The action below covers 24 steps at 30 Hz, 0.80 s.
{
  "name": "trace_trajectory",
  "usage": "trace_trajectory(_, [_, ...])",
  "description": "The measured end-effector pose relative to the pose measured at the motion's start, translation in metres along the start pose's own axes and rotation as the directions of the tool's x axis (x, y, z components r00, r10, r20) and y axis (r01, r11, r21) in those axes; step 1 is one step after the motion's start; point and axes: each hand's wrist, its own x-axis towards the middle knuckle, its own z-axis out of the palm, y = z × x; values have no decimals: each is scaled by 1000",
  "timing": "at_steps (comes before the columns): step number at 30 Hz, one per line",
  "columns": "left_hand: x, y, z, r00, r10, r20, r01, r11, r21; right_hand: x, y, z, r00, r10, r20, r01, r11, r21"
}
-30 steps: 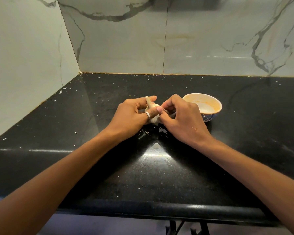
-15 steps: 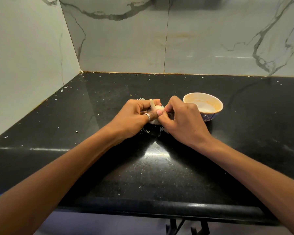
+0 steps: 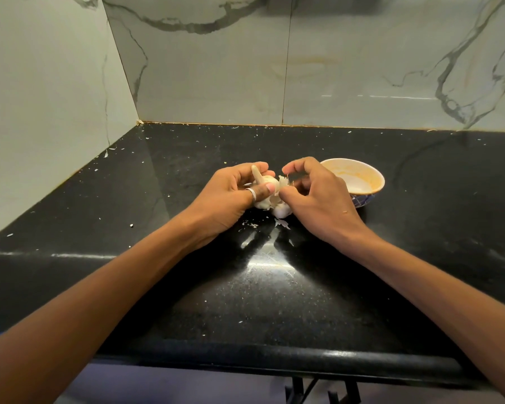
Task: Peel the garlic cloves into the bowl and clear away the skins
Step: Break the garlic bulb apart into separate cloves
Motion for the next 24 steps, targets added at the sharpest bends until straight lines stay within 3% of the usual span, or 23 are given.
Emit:
trace_trajectory(14, [2, 5, 1, 997, -71, -42, 61, 974, -219, 3, 4, 2, 998, 48, 32, -50, 994, 92])
trace_trajectory(24, [9, 8, 0, 980, -188, -62, 130, 845, -518, 0, -4, -2, 996, 56, 72, -80, 912, 403])
